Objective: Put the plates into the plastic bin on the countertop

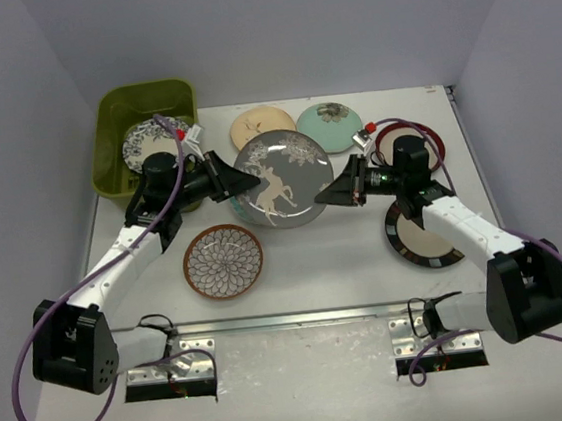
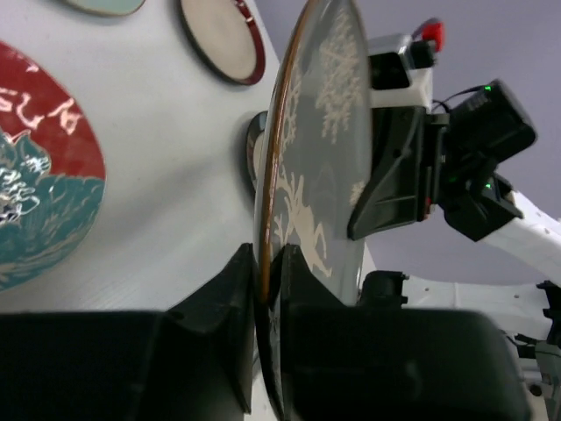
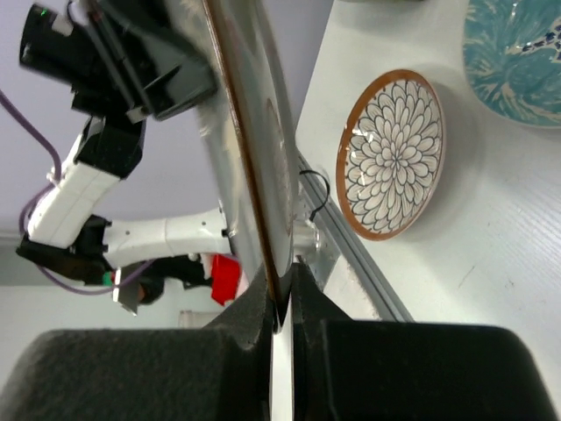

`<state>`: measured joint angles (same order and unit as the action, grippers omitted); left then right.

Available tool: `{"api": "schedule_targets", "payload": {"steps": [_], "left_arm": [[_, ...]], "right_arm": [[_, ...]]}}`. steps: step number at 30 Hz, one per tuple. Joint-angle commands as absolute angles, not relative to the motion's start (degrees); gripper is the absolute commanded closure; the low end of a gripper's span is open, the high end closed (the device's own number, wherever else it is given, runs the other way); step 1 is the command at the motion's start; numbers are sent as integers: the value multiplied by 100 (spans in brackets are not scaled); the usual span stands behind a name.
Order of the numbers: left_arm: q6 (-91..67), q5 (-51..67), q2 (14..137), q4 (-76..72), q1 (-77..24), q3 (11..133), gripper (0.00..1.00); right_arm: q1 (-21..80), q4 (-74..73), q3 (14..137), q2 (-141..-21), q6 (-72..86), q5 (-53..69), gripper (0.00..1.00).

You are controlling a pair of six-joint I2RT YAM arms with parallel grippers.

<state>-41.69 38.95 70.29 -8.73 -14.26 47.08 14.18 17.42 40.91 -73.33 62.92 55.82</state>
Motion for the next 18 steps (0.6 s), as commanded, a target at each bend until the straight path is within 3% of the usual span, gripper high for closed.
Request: {"api": "schedule_targets", "payload": {"steps": [1, 2, 3, 4, 6, 13, 18], "left_arm": [[-4148, 3908, 6861, -1372, -1600, 4957, 100], [-4141, 3718, 6779, -1321, -1597, 4994, 100], [-4110, 3420, 6607, -1113, -1587, 5041, 100], [-4096, 3006, 6484, -950, -1573, 5090, 100], [-4155, 2326, 6302, -603, -1456, 5337, 100], [-4972, 1684, 6447, 299, -61, 6451, 100], [-5097, 1121, 7049, 656, 877, 6952, 100]], "right_arm": [[1406, 2889, 4618, -7312, 6363, 6530, 100], [1400, 2883, 4632, -7345, 6363, 6520, 95], [1374, 2883, 4632, -7371, 6363, 6479, 77], [1339, 2878, 4594, -7373, 6359, 6427, 55], [1178, 2782, 4434, -7298, 6287, 6250, 1], [931, 506, 4499, -7172, 4627, 4981, 1], [937, -194, 4510, -7094, 4126, 4736, 1]]}}
